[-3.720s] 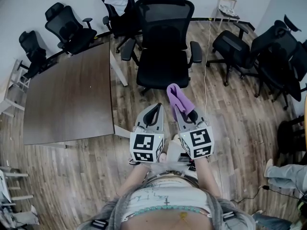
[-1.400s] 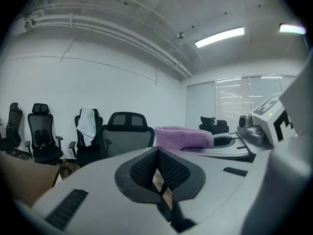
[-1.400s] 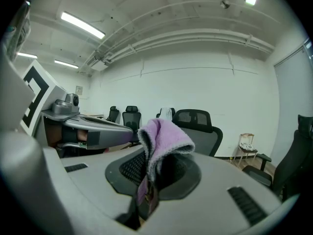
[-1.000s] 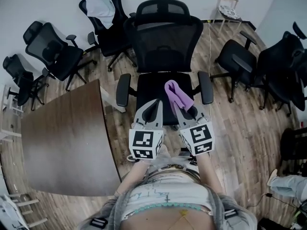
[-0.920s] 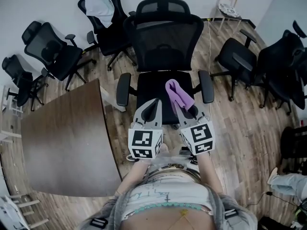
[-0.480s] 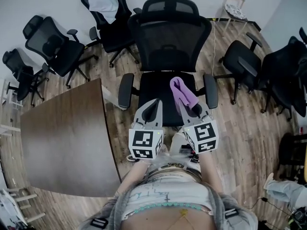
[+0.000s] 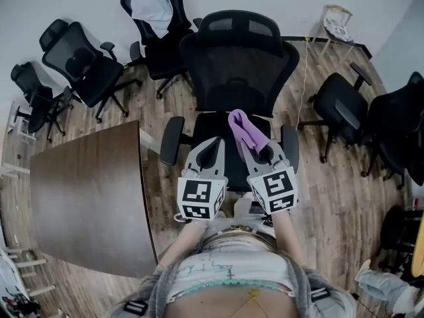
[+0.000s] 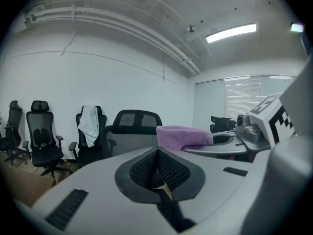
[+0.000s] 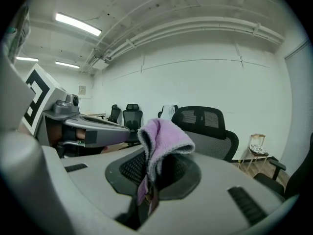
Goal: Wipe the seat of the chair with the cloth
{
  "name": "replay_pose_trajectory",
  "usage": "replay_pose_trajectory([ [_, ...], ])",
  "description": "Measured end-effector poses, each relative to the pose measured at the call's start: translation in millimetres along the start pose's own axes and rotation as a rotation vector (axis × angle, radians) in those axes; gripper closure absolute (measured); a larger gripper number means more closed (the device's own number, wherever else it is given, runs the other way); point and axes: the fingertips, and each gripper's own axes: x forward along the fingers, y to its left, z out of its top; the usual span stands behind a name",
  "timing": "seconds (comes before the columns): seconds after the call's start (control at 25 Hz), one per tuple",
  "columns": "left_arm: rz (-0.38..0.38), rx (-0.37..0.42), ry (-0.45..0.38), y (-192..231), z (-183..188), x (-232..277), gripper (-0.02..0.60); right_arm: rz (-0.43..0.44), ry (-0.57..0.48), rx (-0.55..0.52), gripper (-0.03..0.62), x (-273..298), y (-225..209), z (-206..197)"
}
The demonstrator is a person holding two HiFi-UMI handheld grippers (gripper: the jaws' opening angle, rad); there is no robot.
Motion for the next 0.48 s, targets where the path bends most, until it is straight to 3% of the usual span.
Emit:
replay_pose_trajectory([
  [0.48, 0.002, 0.004, 0.011, -30.7, 5.6, 50.9, 0.574, 0.044, 0.008, -0.021, 0.546, 1.3, -53.9, -4.6],
])
